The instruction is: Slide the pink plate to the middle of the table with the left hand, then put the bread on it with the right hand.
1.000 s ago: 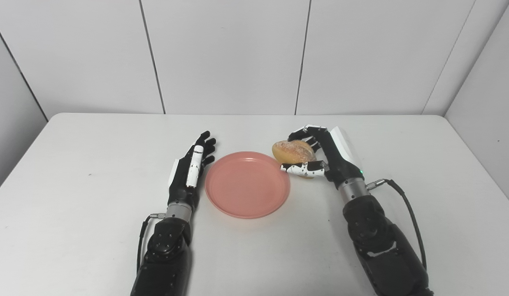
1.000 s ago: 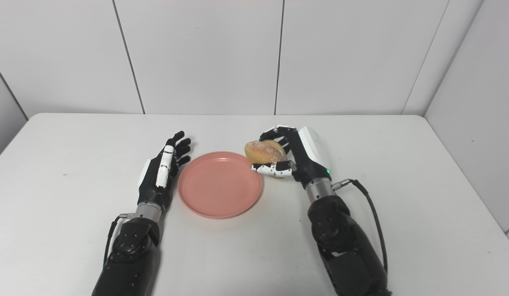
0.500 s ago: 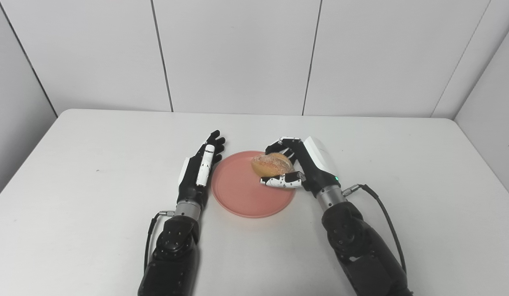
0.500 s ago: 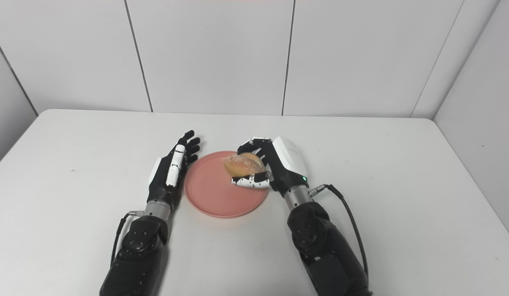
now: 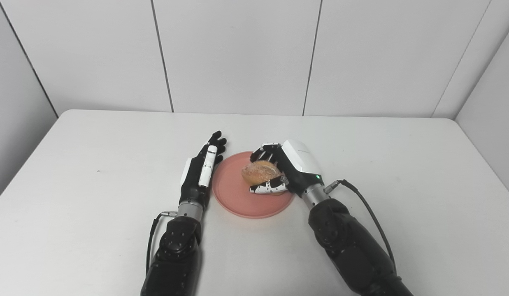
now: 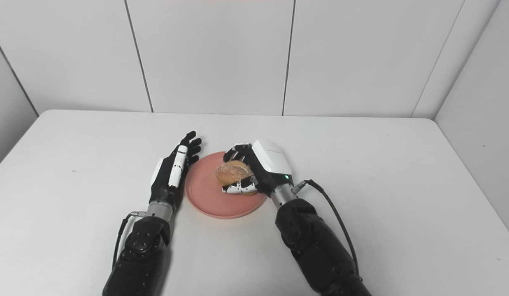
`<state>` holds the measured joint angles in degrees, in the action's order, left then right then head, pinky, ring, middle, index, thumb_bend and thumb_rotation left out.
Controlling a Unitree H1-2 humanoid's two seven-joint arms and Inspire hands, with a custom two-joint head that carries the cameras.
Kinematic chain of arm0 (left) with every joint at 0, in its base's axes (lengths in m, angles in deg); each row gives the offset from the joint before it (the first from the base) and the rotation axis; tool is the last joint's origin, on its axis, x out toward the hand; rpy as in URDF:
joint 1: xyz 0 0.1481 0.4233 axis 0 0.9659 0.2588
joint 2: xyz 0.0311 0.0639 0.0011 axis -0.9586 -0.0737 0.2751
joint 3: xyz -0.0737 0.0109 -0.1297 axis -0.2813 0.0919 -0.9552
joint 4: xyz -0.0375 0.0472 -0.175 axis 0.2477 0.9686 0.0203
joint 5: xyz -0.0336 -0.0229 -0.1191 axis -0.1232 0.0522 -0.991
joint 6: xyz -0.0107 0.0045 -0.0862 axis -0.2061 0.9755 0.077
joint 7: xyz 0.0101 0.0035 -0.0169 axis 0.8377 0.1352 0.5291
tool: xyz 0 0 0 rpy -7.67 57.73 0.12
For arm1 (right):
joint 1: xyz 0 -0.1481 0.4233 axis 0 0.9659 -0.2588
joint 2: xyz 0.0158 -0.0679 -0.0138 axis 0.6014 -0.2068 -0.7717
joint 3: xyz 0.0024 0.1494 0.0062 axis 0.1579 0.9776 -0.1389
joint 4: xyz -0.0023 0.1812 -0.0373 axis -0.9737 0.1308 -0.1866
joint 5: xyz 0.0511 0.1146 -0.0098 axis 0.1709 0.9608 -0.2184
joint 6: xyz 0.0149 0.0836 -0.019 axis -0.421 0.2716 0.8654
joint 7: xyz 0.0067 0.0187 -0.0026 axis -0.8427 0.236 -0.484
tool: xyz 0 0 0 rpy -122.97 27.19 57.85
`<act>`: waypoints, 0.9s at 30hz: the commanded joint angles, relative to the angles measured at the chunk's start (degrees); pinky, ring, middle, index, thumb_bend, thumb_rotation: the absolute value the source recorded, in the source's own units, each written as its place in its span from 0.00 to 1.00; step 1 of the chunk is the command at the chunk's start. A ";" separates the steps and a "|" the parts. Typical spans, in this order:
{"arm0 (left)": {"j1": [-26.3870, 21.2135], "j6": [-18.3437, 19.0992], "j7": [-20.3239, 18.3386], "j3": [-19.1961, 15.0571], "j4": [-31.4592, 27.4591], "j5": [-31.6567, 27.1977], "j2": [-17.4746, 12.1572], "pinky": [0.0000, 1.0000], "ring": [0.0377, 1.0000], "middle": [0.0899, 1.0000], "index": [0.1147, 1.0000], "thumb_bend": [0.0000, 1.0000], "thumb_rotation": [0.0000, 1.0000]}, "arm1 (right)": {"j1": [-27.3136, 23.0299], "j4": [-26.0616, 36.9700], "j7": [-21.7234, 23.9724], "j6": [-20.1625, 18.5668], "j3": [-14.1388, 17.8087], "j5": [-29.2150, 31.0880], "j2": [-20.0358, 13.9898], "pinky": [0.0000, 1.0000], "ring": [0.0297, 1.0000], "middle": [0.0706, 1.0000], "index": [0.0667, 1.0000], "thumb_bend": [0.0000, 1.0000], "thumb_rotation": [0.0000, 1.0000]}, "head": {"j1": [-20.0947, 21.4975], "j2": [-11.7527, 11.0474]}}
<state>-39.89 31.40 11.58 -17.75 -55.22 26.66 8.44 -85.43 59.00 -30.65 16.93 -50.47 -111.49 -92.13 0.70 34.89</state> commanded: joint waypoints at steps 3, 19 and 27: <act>-0.77 -0.67 0.50 0.12 0.25 0.38 0.26 0.90 0.90 0.87 0.85 0.47 1.00 | -3.52 -0.36 -1.87 3.22 -0.76 -1.49 -0.24 0.30 0.37 0.39 0.51 0.51 0.00 | -0.19 -0.09; -0.69 -0.12 0.65 -0.01 -0.33 0.45 0.25 0.90 0.89 0.87 0.85 0.48 1.00 | -2.47 0.94 -1.38 7.62 -2.16 -1.27 -2.83 0.81 0.87 0.90 0.89 0.52 0.75 | -0.17 0.13; -0.68 -0.24 0.99 0.02 -0.44 1.03 -0.07 0.89 0.89 0.87 0.85 0.46 1.00 | -0.45 3.18 -2.00 8.79 0.06 0.68 -2.43 0.87 0.91 0.95 0.94 0.63 0.90 | -0.10 0.12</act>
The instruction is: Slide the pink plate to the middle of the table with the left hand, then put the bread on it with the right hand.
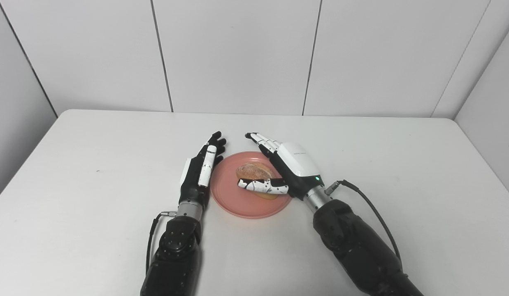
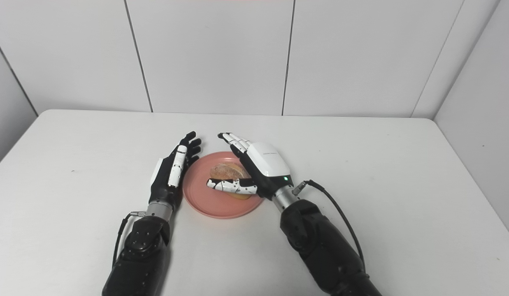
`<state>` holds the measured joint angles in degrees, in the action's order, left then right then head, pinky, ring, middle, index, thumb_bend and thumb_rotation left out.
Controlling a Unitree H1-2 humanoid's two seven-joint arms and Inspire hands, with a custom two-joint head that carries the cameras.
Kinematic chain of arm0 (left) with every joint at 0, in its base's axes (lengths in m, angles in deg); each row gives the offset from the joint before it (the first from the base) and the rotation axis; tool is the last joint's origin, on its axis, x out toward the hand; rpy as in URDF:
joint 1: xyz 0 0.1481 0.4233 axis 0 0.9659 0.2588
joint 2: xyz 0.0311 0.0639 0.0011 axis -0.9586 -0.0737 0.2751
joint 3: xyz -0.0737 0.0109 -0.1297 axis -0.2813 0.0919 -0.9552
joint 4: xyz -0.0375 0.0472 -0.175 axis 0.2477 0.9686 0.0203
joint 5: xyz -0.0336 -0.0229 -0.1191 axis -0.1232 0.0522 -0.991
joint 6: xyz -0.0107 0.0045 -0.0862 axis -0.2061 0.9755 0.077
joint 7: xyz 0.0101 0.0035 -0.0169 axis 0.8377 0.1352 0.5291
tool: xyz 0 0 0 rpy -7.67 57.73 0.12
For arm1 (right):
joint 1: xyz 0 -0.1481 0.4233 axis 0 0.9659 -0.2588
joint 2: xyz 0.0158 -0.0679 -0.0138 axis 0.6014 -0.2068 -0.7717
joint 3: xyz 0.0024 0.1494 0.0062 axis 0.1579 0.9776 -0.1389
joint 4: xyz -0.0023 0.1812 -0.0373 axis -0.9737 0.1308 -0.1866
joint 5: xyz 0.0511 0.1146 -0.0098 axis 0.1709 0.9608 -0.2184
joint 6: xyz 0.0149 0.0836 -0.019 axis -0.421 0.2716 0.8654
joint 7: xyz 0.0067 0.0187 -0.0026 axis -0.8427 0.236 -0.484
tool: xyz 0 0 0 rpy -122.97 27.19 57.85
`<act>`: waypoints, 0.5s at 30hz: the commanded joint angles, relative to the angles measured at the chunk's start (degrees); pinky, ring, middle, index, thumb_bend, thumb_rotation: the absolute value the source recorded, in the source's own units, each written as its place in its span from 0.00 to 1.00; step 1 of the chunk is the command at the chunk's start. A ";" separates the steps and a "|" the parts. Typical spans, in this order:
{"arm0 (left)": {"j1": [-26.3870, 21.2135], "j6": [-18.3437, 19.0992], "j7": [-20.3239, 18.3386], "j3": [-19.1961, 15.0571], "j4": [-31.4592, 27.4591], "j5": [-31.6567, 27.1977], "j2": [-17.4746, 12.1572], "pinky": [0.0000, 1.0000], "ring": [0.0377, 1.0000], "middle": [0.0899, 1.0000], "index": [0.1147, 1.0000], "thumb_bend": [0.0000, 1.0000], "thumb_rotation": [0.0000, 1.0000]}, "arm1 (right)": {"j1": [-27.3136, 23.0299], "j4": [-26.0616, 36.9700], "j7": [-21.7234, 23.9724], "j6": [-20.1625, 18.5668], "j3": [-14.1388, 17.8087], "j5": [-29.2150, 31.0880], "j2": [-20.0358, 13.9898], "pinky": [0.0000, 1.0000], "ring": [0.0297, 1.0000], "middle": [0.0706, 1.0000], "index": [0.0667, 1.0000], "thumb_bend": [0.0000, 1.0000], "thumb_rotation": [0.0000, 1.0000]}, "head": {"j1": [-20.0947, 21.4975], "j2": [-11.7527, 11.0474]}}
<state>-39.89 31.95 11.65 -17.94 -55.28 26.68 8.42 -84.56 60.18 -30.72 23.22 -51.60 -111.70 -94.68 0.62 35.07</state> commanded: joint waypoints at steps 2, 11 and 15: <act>-0.66 -1.04 0.96 0.16 -0.53 1.03 -0.17 0.89 0.89 0.87 0.85 0.45 1.00 | -0.60 3.13 -1.83 2.21 1.78 1.18 0.17 0.88 0.92 0.96 0.95 0.64 0.92 | -0.01 -0.06; -0.40 -0.54 1.05 -0.22 -1.45 1.75 -1.24 0.89 0.89 0.87 0.86 0.41 1.00 | 3.00 7.33 -1.01 0.77 6.11 5.99 1.47 0.91 0.96 1.00 1.00 0.62 0.93 | 0.02 0.17; -0.08 1.36 1.14 0.14 -2.73 2.65 -2.00 0.90 0.90 0.88 0.87 0.43 1.00 | 5.06 8.81 0.89 -1.39 10.01 12.68 3.59 0.96 0.99 1.00 1.00 0.57 0.92 | 0.13 0.31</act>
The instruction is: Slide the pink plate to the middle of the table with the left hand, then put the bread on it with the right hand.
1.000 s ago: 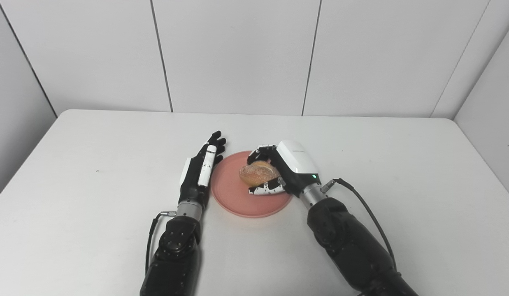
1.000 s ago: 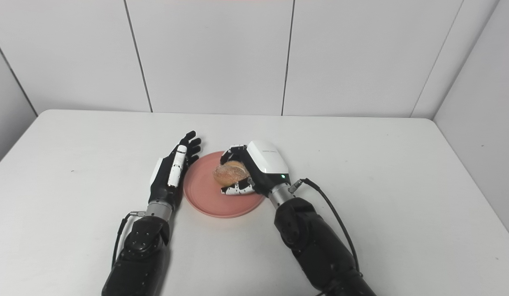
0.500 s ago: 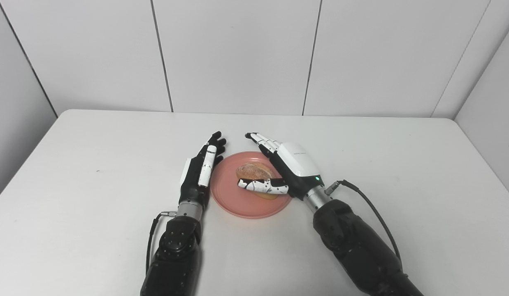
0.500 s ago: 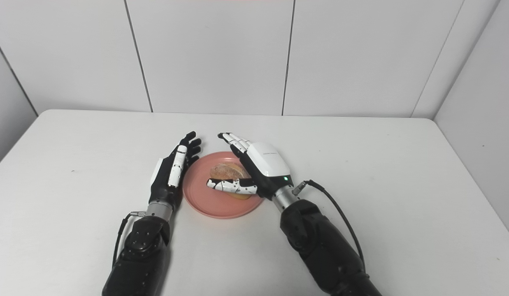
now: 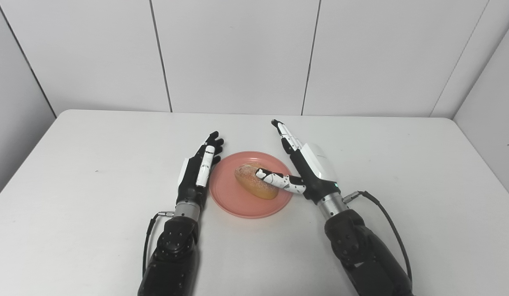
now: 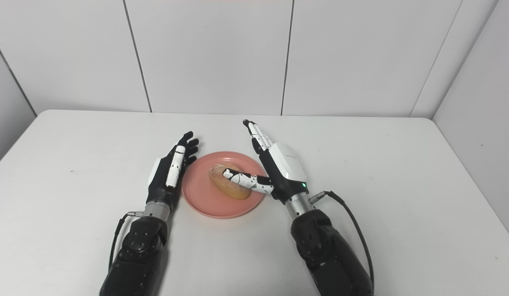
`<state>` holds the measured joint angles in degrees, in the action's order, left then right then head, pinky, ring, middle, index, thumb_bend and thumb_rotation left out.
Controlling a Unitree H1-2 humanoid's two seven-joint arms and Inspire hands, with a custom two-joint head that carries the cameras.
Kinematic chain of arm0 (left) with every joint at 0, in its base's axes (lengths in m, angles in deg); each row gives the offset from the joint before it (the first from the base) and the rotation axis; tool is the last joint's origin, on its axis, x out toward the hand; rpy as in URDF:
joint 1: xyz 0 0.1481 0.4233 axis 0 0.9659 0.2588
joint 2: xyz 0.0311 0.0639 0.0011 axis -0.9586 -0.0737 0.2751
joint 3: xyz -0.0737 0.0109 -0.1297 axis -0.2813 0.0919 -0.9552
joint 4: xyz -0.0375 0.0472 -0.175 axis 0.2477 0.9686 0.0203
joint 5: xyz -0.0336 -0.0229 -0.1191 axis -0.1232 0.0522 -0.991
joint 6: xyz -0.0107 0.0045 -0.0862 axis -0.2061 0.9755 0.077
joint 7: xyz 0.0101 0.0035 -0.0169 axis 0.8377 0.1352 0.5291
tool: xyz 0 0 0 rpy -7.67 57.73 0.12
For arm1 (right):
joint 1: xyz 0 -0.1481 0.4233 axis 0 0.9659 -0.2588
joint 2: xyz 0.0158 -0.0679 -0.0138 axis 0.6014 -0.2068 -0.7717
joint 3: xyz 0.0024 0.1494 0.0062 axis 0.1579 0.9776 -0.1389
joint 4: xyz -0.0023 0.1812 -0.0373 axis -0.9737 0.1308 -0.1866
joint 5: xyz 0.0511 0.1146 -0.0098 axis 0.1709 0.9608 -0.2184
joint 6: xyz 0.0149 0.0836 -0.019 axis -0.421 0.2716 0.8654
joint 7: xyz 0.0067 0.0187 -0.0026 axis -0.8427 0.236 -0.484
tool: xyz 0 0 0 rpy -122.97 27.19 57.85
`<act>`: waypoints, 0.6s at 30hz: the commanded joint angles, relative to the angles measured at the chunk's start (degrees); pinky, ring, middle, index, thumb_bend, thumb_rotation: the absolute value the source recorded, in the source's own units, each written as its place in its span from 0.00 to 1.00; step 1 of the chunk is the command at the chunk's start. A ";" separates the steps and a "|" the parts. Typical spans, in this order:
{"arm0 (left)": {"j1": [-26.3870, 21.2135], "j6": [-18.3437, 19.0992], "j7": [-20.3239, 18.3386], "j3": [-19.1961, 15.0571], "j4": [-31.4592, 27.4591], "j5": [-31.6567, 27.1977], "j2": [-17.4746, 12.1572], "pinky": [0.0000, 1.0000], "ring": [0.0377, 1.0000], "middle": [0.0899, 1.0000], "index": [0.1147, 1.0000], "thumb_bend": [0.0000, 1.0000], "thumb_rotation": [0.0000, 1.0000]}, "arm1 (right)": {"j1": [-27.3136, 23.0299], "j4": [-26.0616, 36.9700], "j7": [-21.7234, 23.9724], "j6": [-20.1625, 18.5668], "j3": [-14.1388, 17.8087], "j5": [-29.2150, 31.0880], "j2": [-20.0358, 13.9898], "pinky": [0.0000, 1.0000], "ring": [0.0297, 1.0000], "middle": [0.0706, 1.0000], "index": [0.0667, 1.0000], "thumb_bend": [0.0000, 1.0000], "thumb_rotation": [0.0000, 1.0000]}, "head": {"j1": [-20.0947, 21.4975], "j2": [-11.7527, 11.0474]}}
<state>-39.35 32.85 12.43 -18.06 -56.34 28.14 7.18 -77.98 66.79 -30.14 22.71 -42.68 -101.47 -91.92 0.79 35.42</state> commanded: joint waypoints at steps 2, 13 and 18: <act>-0.49 1.27 0.60 0.57 -2.15 1.96 -1.16 0.92 0.91 0.88 0.88 0.44 1.00 | -0.86 2.61 1.81 -1.59 2.73 5.84 1.65 0.99 1.00 1.00 1.00 0.54 0.96 | 0.05 0.01; -0.09 0.54 1.40 0.60 -2.96 2.88 -0.86 0.93 0.93 0.92 0.90 0.45 1.00 | -0.38 0.96 7.52 -5.53 11.75 25.23 6.80 1.00 1.00 1.00 1.00 0.64 1.00 | 0.49 -0.40; 0.35 -0.82 0.68 0.57 -3.45 2.06 -0.85 0.94 0.95 0.93 0.92 0.45 1.00 | -0.39 -0.25 9.11 -4.75 13.29 29.69 7.38 1.00 1.00 1.00 1.00 0.66 1.00 | 0.20 -0.45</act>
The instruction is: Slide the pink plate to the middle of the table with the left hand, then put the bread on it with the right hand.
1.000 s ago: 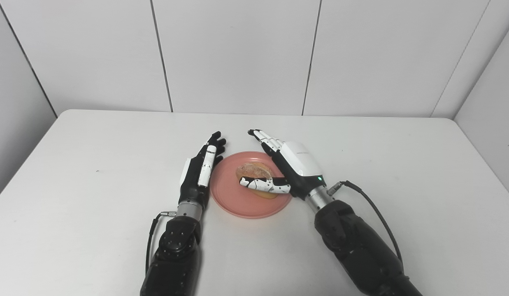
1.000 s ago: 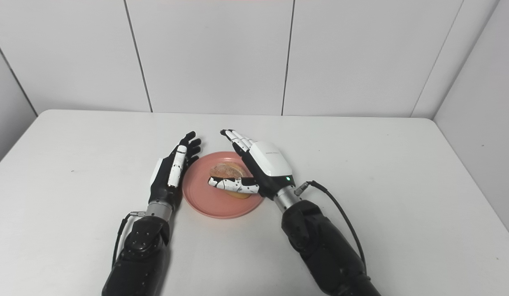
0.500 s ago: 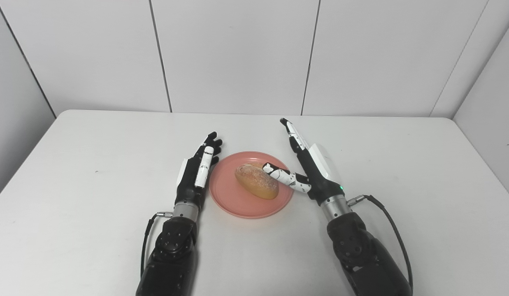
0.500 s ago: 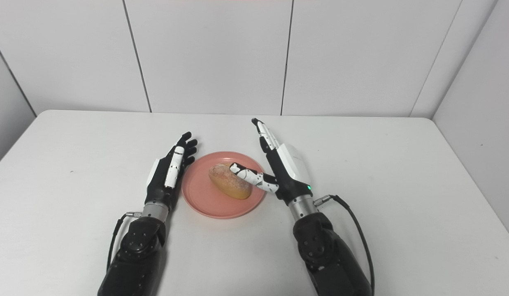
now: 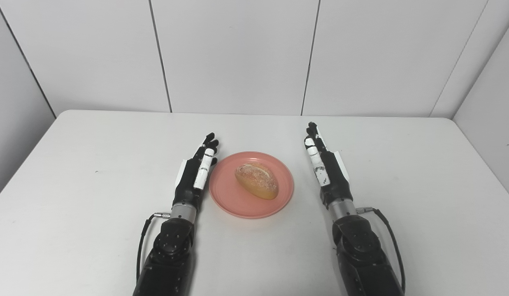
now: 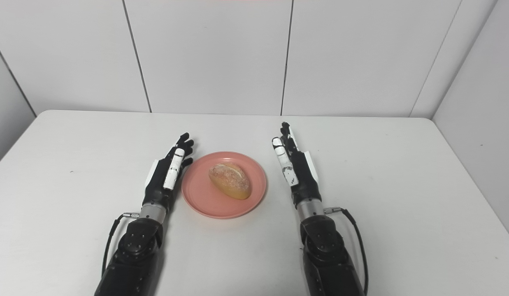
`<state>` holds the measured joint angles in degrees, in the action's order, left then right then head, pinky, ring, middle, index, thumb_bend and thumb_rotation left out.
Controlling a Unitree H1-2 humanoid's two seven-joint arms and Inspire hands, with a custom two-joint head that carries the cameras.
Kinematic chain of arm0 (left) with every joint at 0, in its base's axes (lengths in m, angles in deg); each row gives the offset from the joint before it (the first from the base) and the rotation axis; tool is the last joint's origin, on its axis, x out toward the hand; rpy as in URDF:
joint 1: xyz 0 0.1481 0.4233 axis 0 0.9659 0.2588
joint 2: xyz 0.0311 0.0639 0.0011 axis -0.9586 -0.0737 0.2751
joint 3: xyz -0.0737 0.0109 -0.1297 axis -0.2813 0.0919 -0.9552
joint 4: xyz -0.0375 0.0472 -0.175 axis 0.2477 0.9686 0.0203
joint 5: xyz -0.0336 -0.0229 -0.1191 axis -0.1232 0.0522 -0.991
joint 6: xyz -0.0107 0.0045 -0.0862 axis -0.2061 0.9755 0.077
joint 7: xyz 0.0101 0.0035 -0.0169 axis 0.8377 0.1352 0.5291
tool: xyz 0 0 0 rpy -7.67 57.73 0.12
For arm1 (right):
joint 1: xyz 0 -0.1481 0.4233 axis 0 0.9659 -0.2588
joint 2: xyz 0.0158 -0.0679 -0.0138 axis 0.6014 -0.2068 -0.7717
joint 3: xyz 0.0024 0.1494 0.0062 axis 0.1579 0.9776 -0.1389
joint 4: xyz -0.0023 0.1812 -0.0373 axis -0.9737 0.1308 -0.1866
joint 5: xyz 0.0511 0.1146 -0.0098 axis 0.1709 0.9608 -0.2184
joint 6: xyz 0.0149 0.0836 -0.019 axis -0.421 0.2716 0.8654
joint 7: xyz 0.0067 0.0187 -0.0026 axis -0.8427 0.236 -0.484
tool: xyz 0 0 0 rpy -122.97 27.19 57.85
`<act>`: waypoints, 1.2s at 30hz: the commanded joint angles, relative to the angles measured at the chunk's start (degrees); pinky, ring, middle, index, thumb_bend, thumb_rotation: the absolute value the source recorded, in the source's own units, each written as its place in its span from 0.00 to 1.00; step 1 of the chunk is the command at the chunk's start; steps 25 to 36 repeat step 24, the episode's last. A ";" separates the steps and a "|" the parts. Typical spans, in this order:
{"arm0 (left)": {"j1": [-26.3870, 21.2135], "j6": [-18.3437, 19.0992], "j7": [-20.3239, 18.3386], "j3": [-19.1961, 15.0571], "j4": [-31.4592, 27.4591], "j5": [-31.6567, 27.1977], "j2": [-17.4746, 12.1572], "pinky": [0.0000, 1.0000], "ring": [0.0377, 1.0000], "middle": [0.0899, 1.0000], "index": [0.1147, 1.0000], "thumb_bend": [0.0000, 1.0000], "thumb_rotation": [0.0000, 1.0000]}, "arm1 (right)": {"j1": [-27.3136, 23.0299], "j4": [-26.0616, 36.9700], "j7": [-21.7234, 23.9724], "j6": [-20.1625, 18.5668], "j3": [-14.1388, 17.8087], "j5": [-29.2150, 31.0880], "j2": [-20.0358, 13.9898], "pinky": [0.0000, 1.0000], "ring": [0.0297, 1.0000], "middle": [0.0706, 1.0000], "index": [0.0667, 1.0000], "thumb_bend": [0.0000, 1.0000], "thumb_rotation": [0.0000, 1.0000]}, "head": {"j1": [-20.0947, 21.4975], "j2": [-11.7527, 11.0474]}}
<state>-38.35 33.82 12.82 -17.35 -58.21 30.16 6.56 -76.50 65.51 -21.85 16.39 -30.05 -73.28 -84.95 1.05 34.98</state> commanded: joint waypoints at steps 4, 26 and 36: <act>-0.70 -4.77 -1.62 -0.92 -0.76 -3.13 -0.21 0.96 0.96 0.93 0.92 0.43 1.00 | -1.65 0.55 1.58 1.04 1.15 3.60 0.72 1.00 1.00 1.00 1.00 0.67 1.00 | 0.29 -0.17; -1.97 -9.75 -3.87 -3.09 3.10 -7.87 -0.27 1.00 0.98 0.96 0.94 0.39 1.00 | -0.13 0.38 1.99 -0.77 1.33 5.51 1.63 1.00 1.00 1.00 1.00 0.59 1.00 | 0.09 -0.75; -1.97 -9.75 -3.87 -3.09 3.10 -7.87 -0.27 1.00 0.98 0.96 0.94 0.39 1.00 | -0.13 0.38 1.99 -0.77 1.33 5.51 1.63 1.00 1.00 1.00 1.00 0.59 1.00 | 0.09 -0.75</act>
